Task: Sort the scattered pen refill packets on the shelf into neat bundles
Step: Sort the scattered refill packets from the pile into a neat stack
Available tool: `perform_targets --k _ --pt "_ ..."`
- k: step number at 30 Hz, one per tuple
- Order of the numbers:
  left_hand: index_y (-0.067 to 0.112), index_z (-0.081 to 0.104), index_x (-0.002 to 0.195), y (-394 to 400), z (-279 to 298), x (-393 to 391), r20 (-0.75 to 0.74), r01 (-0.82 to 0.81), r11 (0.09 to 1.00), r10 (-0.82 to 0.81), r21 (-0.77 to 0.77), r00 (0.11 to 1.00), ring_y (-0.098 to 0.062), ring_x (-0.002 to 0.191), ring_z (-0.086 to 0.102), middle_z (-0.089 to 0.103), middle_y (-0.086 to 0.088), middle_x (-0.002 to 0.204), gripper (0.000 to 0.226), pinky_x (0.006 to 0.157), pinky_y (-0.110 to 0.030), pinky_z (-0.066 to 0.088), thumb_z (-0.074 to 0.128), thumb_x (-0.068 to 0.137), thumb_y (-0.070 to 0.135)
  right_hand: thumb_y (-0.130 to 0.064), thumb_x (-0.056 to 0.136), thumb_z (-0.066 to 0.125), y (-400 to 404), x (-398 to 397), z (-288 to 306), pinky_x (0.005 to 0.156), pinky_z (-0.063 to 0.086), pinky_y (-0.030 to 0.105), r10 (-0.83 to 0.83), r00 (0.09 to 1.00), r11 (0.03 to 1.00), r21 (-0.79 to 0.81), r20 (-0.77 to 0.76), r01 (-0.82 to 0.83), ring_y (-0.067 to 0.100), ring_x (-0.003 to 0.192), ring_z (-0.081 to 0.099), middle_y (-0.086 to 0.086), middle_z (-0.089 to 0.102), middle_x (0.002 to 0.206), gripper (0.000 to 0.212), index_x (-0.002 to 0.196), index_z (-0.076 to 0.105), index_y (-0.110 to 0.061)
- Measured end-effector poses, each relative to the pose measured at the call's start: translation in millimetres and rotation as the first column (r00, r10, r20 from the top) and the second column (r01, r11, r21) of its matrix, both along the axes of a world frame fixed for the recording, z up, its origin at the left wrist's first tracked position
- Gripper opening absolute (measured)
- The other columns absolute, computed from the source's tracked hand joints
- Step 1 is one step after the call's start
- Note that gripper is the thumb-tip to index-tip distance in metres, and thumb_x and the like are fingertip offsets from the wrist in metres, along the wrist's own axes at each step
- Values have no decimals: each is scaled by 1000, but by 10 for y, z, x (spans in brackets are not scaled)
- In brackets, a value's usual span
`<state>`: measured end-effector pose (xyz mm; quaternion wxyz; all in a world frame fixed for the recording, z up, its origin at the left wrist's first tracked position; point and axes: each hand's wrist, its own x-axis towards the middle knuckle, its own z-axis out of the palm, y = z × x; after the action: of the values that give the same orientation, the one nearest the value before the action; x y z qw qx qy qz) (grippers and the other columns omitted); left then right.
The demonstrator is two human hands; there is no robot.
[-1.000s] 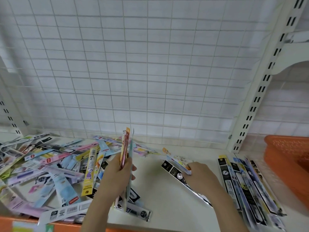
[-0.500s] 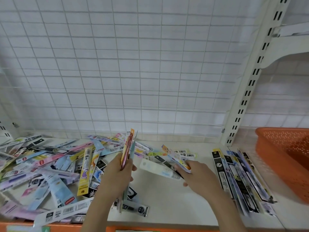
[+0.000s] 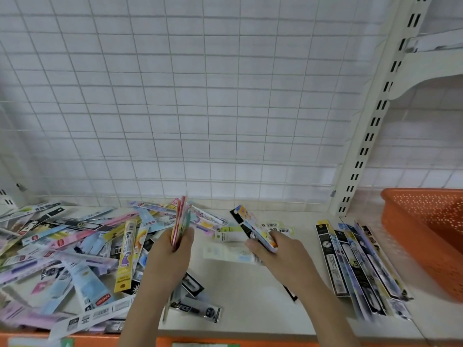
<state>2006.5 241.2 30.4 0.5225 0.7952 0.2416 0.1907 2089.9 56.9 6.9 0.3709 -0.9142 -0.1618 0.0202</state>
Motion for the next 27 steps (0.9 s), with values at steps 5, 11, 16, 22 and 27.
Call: perform_targets --k 5,11,16,22,27 --pt "13 27 60 -38 27 52 18 0 1000 0 -7 1000 -19 51 30 28 -2 53 45 52 -28 26 50 92 34 -64 74 59 -53 -7 68 53 36 22 -40 999 992 120 -32 43 18 68 59 1 62 72 52 81 54 -13" --pt "17 26 59 -159 -50 197 21 32 997 -30 -66 999 -17 46 26 26 2 48 45 49 -29 24 54 91 33 -63 73 61 -247 -6 232 43 34 13 -110 993 975 187 -45 117 7 51 42 -8 44 59 49 72 37 -21" --pt "16 28 58 -414 -39 321 28 73 997 -72 -39 997 -18 45 28 28 1 46 45 48 -29 24 53 92 31 -63 71 64 -520 48 270 45 32 16 -132 990 976 168 -43 138 3 56 44 -10 47 62 54 89 40 -18" --pt "13 35 64 -731 -83 518 20 134 988 -133 -72 991 -18 45 35 35 -1 52 38 50 -29 30 53 91 34 -41 84 64 -914 232 228 51 29 26 -171 984 985 45 58 169 19 61 49 -2 43 61 38 73 37 -16" --pt "3 50 91 -1087 -71 670 -5 204 964 -208 -173 978 -15 43 57 52 -9 73 22 58 -36 51 47 96 24 -34 93 49 -1293 417 225 48 29 28 -289 950 957 6 117 290 20 51 45 3 43 52 41 58 41 -15"
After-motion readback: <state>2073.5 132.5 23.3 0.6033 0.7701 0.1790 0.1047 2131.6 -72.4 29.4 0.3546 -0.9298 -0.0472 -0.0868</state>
